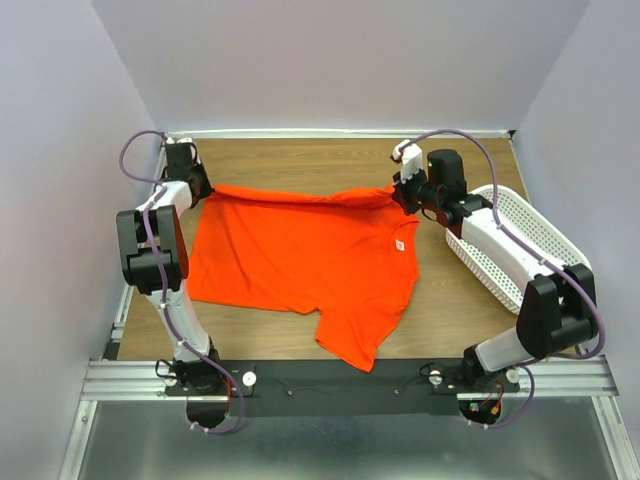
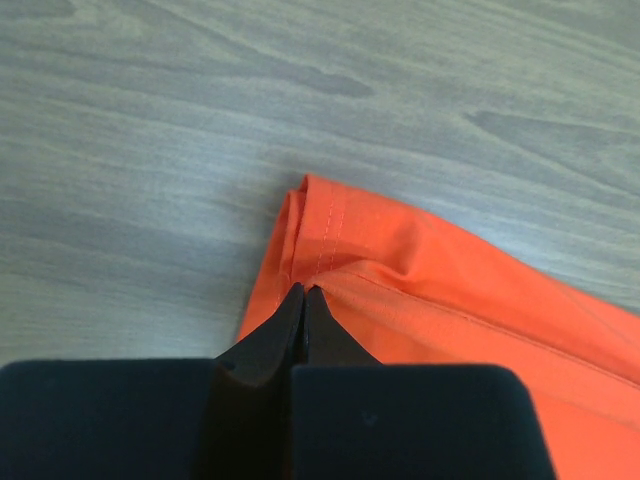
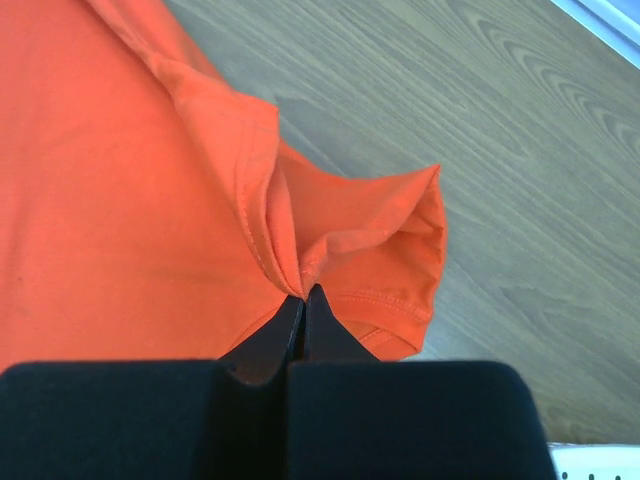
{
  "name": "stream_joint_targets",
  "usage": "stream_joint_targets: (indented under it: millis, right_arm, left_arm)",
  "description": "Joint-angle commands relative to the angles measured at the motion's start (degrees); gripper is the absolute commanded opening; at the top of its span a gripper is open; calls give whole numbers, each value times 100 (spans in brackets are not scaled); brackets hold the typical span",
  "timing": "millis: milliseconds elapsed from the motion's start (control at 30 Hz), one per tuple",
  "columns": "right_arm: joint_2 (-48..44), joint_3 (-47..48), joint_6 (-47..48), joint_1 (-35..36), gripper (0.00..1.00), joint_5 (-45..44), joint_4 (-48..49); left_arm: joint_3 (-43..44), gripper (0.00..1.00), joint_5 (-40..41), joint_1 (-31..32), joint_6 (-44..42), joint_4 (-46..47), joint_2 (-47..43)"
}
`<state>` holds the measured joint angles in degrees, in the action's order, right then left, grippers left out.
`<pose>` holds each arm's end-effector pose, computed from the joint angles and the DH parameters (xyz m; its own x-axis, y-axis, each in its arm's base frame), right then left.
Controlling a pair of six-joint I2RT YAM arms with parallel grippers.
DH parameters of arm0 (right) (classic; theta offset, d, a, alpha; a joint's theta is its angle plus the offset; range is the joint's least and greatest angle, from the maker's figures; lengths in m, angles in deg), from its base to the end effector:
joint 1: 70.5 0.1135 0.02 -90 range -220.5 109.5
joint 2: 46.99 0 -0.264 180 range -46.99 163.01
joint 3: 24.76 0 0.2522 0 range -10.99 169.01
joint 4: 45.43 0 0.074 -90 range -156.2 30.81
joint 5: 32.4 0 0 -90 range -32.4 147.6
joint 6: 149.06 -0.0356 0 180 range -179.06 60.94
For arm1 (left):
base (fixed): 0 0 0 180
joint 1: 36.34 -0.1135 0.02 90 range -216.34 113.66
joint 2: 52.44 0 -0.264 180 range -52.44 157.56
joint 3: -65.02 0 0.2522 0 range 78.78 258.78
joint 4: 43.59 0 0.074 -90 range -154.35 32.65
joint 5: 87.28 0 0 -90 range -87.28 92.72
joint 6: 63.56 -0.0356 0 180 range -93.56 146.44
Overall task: Fold and stack the t-shirts
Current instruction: Fold the tshirt
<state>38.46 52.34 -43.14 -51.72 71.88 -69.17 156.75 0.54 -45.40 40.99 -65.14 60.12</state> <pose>0.3196 0.1179 0.2824 -0.3438 -0.3977 -0.8507 -0.6282 0.7707 -0.1064 0.4327 0.0676 0.1938 -0.6117 -0.3518 -0.7086 -0.2927 0.9328 -0.2104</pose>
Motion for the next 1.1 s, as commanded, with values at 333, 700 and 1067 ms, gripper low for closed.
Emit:
stream_joint_targets:
  millis: [333, 700, 1067]
  right_arm:
    - [-160, -198, -98, 55, 0, 22, -4]
    - [-169, -251, -98, 90, 1, 48, -4]
    - [-178, -295, -89, 99, 1, 4, -4]
  left_arm:
    - [-274, 0, 173, -52, -48, 41, -392]
    - [-318, 0, 358, -61, -57, 23, -409]
    - [-414, 9, 516, -61, -40, -29, -515]
